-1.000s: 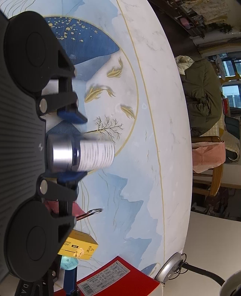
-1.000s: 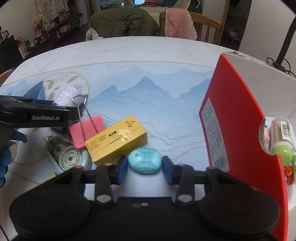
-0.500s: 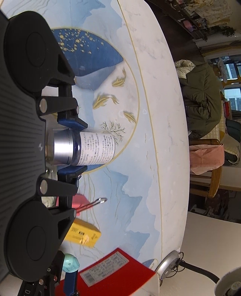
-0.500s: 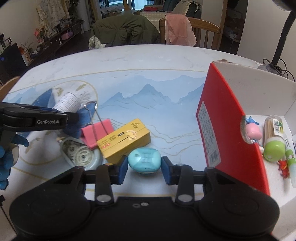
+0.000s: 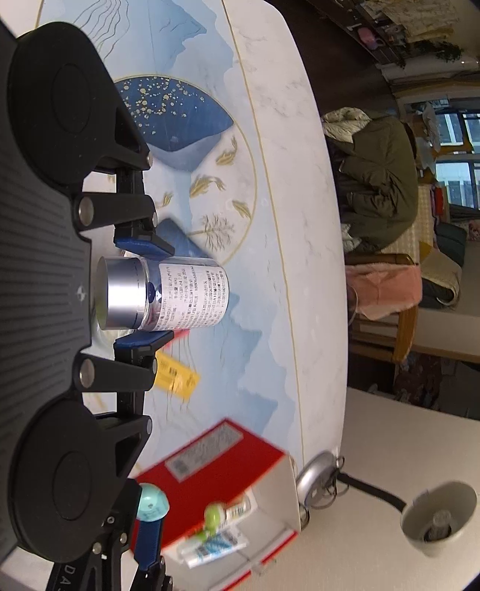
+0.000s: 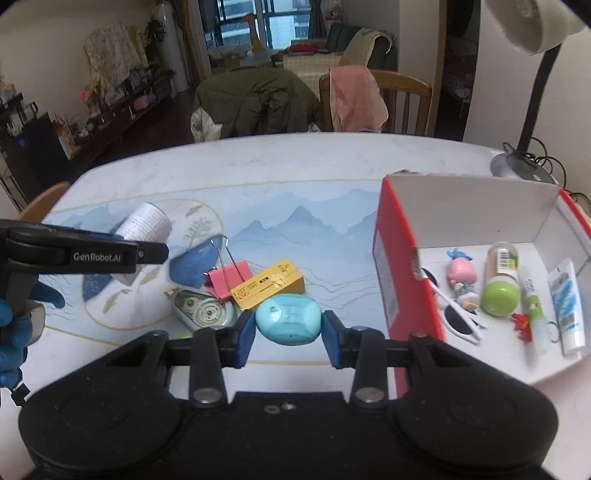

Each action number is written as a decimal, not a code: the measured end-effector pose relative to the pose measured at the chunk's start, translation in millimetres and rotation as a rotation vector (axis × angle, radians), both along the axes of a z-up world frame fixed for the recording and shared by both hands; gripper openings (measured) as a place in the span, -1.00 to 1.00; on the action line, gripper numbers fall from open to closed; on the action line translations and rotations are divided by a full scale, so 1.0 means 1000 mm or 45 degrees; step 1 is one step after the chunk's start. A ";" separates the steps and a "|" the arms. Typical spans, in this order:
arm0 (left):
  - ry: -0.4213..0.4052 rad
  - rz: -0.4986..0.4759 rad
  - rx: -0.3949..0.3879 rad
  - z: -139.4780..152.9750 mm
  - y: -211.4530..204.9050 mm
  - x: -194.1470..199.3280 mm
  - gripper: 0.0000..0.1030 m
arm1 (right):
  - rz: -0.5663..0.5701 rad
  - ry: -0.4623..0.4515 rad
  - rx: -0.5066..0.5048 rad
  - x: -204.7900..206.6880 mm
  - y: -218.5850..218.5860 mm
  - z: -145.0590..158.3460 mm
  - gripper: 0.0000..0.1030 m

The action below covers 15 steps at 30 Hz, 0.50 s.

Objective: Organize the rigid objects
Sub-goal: 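Carry the jar with the left tool while the right tool carries the teal case into the box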

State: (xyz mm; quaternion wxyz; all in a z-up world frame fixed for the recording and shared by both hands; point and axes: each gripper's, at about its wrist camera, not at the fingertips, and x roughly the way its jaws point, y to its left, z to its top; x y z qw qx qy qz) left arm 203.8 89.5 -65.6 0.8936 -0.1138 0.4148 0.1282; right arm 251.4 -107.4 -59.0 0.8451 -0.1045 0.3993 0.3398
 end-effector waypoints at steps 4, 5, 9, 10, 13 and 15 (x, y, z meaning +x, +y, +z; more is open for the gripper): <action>-0.030 -0.036 -0.029 0.016 -0.019 -0.008 -0.21 | -0.002 -0.012 0.042 -0.006 -0.018 0.015 -0.27; -0.039 -0.047 -0.036 0.020 -0.024 -0.010 -0.21 | -0.004 -0.014 0.052 -0.008 -0.023 0.018 -0.27; -0.069 -0.099 -0.047 0.036 -0.048 -0.012 -0.21 | -0.020 -0.024 0.095 -0.009 -0.043 0.032 -0.27; -0.077 -0.109 -0.047 0.040 -0.055 -0.012 -0.21 | -0.022 -0.028 0.103 -0.009 -0.048 0.036 -0.27; -0.096 -0.142 -0.053 0.049 -0.074 -0.010 -0.21 | -0.034 -0.044 0.124 -0.007 -0.064 0.043 -0.27; -0.106 -0.166 -0.054 0.053 -0.088 -0.007 -0.21 | -0.039 -0.051 0.132 -0.004 -0.075 0.046 -0.27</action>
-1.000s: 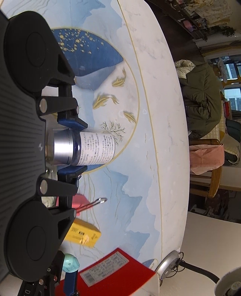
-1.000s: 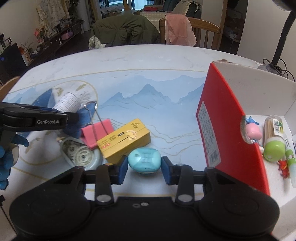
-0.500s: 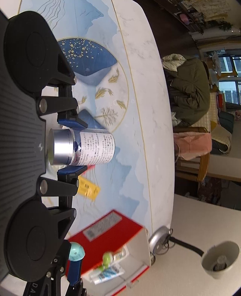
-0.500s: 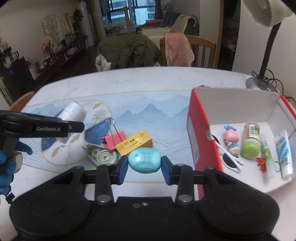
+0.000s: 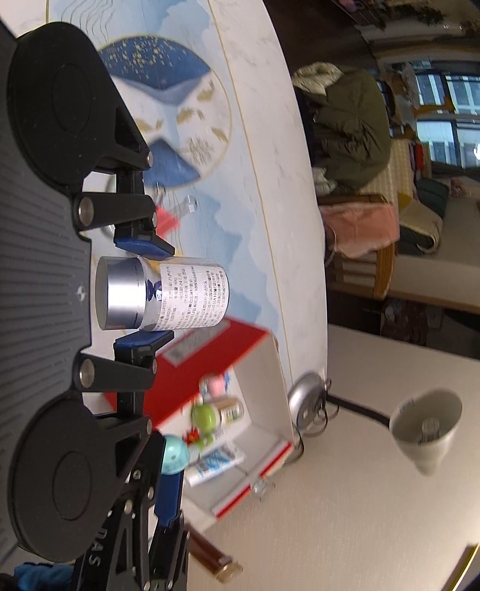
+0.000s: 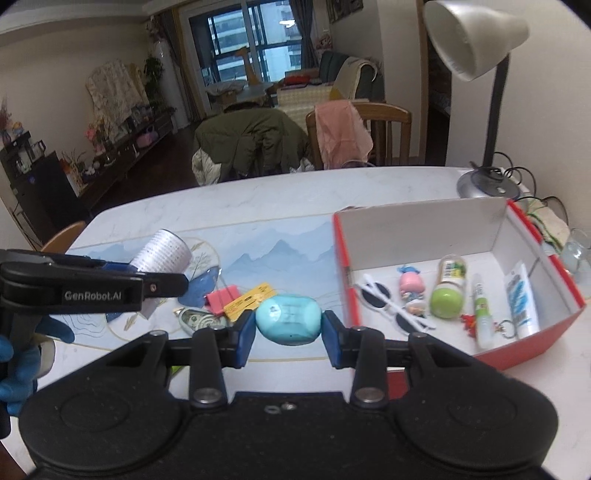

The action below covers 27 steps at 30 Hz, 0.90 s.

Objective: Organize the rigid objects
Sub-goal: 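Carry the jar with the left tool while the right tool carries the teal case into the box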

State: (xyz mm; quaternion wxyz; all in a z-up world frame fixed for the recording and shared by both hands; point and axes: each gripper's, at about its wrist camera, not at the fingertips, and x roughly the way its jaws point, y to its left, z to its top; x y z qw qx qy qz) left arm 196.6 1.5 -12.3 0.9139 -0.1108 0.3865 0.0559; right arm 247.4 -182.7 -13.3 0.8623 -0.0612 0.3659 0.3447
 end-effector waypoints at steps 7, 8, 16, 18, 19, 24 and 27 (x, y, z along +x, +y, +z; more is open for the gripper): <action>0.011 -0.054 0.000 0.000 -0.046 0.018 -0.21 | -0.026 0.004 0.007 0.023 -0.037 -0.001 -0.27; 0.017 -0.058 0.001 -0.001 -0.053 0.022 -0.21 | -0.030 0.005 0.009 0.026 -0.042 -0.002 -0.27; 0.054 -0.092 0.017 -0.009 -0.099 0.051 -0.21 | -0.069 0.010 0.009 0.056 -0.085 -0.006 -0.27; 0.061 -0.101 0.023 -0.010 -0.109 0.058 -0.21 | -0.080 0.015 0.010 0.065 -0.096 -0.008 -0.27; 0.064 -0.106 0.027 -0.011 -0.114 0.062 -0.21 | -0.088 0.016 0.009 0.069 -0.100 -0.009 -0.27; 0.092 -0.130 0.042 -0.018 -0.135 0.082 -0.21 | -0.117 0.023 0.002 0.088 -0.122 -0.015 -0.27; 0.121 -0.140 0.052 -0.025 -0.145 0.095 -0.21 | -0.136 0.027 -0.006 0.101 -0.130 -0.020 -0.27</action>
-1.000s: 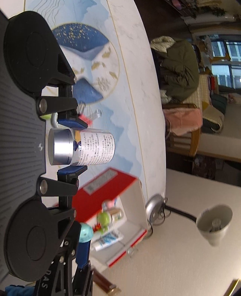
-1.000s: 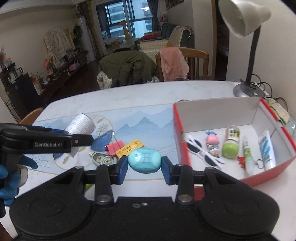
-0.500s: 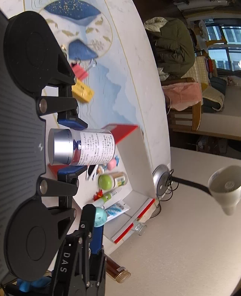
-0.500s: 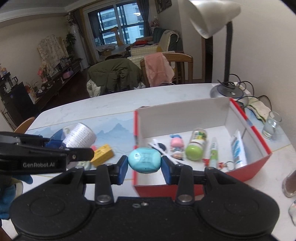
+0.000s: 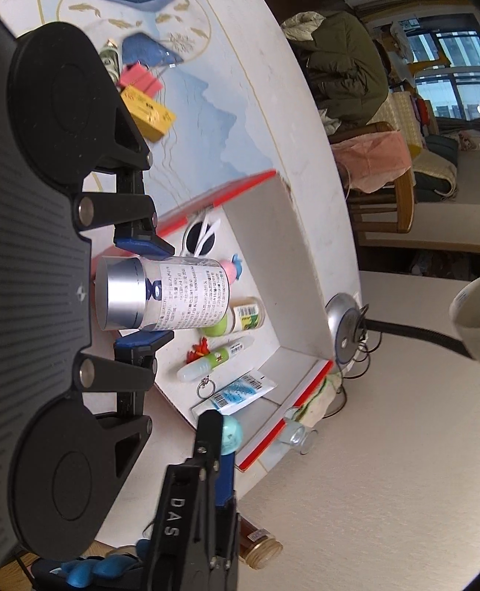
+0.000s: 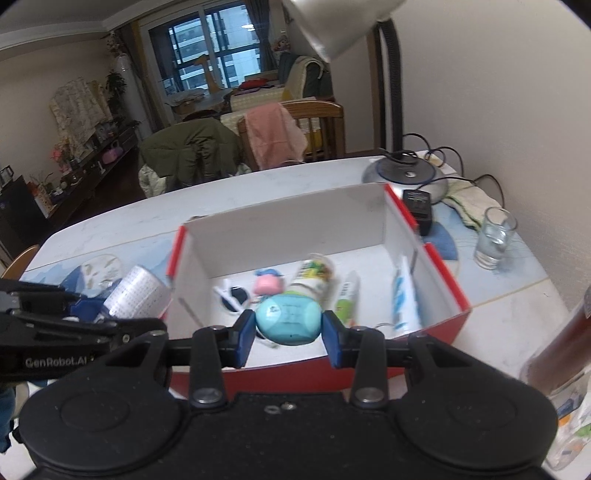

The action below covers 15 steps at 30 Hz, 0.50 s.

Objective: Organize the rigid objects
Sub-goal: 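Carry the jar with the left tool while the right tool carries the teal case into the box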

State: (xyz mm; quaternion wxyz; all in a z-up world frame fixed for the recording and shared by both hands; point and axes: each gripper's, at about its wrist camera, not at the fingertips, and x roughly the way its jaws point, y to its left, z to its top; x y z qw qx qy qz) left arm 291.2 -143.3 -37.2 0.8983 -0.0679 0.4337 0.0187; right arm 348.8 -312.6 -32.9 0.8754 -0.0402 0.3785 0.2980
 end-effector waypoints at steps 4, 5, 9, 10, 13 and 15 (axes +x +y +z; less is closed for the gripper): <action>0.050 0.000 0.023 -0.011 -0.008 0.021 -0.21 | -0.023 0.009 -0.023 0.021 -0.004 -0.008 -0.27; 0.065 -0.003 0.029 -0.014 -0.009 0.027 -0.21 | -0.028 0.007 -0.032 0.026 -0.004 -0.010 -0.27; 0.115 0.007 0.043 -0.026 -0.014 0.046 -0.21 | -0.042 0.033 -0.053 0.048 -0.004 -0.020 -0.27; 0.126 0.011 0.044 -0.029 -0.015 0.050 -0.21 | -0.042 0.043 -0.055 0.052 -0.004 -0.022 -0.27; 0.165 0.015 0.054 -0.039 -0.017 0.063 -0.21 | -0.039 0.061 -0.082 0.065 0.000 -0.031 -0.27; 0.194 0.020 0.061 -0.046 -0.017 0.070 -0.21 | -0.030 0.076 -0.111 0.072 0.003 -0.039 -0.27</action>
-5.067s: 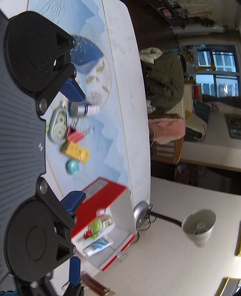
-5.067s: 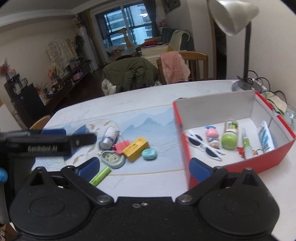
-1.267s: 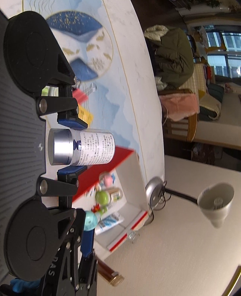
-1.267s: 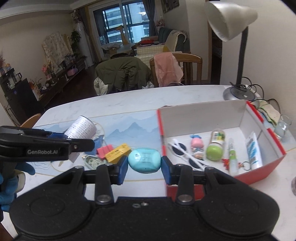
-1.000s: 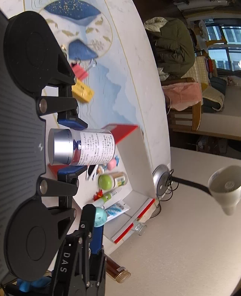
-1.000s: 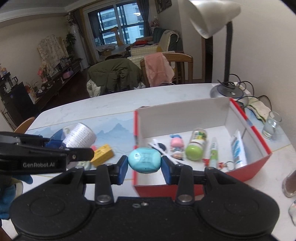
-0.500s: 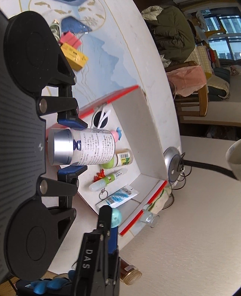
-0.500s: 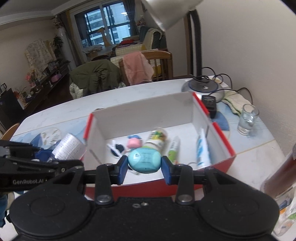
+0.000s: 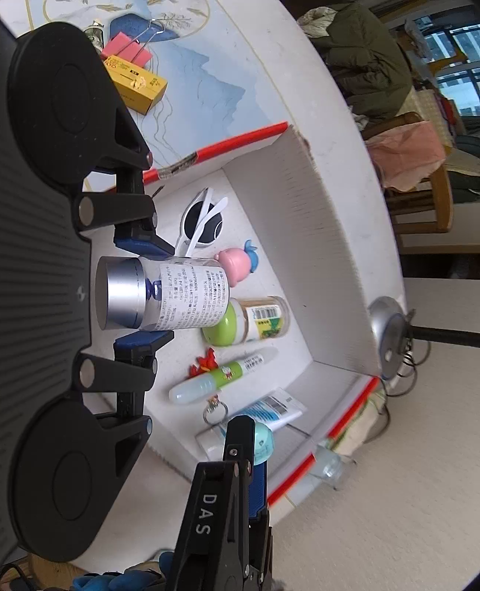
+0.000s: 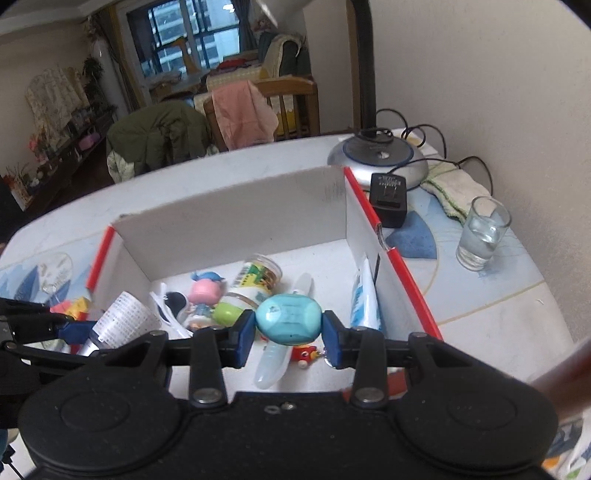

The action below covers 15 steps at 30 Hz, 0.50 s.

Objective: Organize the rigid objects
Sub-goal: 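Carry the jar with the left tool while the right tool carries the teal case into the box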

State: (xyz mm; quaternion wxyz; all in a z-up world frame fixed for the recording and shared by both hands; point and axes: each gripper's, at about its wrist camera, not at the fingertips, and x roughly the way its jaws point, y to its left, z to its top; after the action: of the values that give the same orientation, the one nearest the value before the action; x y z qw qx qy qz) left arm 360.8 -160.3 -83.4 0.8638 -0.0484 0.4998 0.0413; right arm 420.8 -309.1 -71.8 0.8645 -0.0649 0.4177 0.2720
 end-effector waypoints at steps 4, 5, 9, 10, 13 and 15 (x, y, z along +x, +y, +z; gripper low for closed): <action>0.046 -0.005 0.006 -0.013 -0.001 0.009 -0.21 | 0.017 0.031 -0.069 0.011 0.008 -0.016 -0.27; 0.049 -0.008 0.027 -0.015 -0.003 0.011 -0.21 | 0.023 0.040 -0.078 0.013 0.009 -0.019 -0.27; 0.068 -0.026 0.024 -0.019 -0.006 0.020 -0.21 | 0.047 0.066 -0.128 0.018 0.016 -0.030 -0.27; 0.072 -0.032 0.038 -0.021 -0.008 0.023 -0.21 | 0.052 0.071 -0.140 0.019 0.017 -0.033 -0.27; 0.091 -0.050 0.009 -0.026 -0.011 0.028 -0.21 | 0.072 0.083 -0.155 0.021 0.021 -0.038 -0.27; 0.109 -0.058 0.013 -0.031 -0.014 0.030 -0.21 | 0.085 0.095 -0.169 0.023 0.022 -0.041 -0.27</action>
State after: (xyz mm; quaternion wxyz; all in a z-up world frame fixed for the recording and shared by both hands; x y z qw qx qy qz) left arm 391.3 -174.2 -114.1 0.8425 -0.0308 0.5371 0.0261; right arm 443.4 -286.6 -112.8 0.8326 -0.1259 0.4643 0.2746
